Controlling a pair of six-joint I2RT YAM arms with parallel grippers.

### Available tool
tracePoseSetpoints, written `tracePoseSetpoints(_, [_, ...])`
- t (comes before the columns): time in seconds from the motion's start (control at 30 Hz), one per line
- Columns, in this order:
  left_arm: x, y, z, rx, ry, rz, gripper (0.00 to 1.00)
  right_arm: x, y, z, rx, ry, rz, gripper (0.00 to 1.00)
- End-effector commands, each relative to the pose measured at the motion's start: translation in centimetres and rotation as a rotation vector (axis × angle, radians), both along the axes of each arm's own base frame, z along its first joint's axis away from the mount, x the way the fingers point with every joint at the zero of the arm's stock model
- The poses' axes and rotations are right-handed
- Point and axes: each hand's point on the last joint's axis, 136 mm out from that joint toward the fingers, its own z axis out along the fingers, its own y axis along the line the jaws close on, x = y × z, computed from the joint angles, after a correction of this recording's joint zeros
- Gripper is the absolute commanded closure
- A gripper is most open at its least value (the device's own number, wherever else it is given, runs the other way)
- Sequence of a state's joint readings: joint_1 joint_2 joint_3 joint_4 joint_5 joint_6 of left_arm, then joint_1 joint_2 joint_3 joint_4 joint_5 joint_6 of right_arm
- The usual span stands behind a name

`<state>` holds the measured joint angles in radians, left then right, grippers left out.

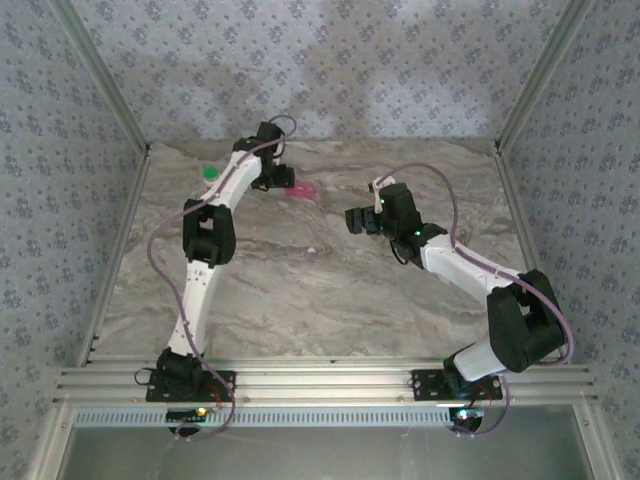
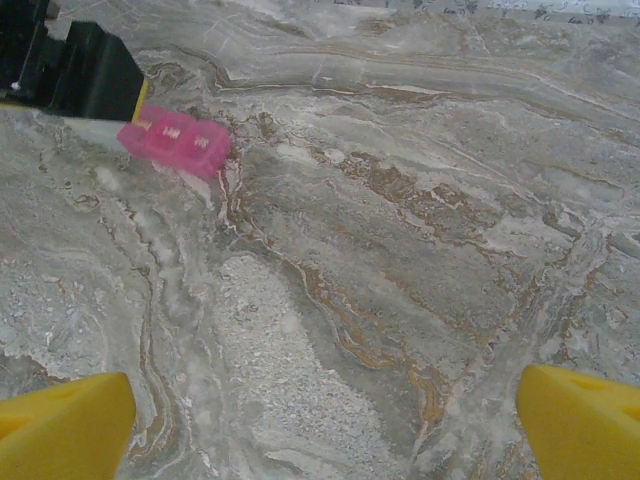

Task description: Sort the pills into containers

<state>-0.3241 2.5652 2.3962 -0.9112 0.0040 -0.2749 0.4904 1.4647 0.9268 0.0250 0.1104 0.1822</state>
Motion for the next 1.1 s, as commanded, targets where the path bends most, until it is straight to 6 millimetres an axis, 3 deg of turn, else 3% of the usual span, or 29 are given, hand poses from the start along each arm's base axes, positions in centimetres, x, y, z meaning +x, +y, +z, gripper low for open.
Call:
tracePoseSetpoints(0.0, [-2.9,-1.8,0.3,-0.056,0.061,-0.031,0.28,0.1,0.6,0.6,0.028,0.008,0.003,0.00])
tracePoseSetpoints(0.2, [-6.6,-4.8,0.9,-0.131,0.083,-0.109,0.29,0.1,1.0,0.3,0.038,0.036,0.027,0.00])
tracePoseSetpoints(0.47, [-11.6,-8.4,3.3,-0.227,0.090,-0.239,0.29,0.0,1.9,-0.8,0.054,0.116,0.057,0.02])
tracePoseSetpoints(0.53, [-12.1,-7.7,4.2,-0.229,0.061,-0.219,0.30,0.1,2.2,-1.1,0.050,0.127,0.069,0.04])
tracePoseSetpoints(0.77, [-12.3,-2.1,9.9,-0.281,-0.149,-0.026,0.29,2.2,4.5,-2.3,-0.016,0.175,0.178,0.11])
tracePoseSetpoints(0.8, [-12.6,-1.4,10.4,-0.292,-0.170,-0.006,0.29,3.0,5.1,-2.0,-0.025,0.169,0.194,0.12])
tracePoseSetpoints(1.07, [-15.6,3.2,11.9,-0.199,-0.328,0.070,0.29,8.0,9.8,-5.5,0.017,0.231,0.315,0.13])
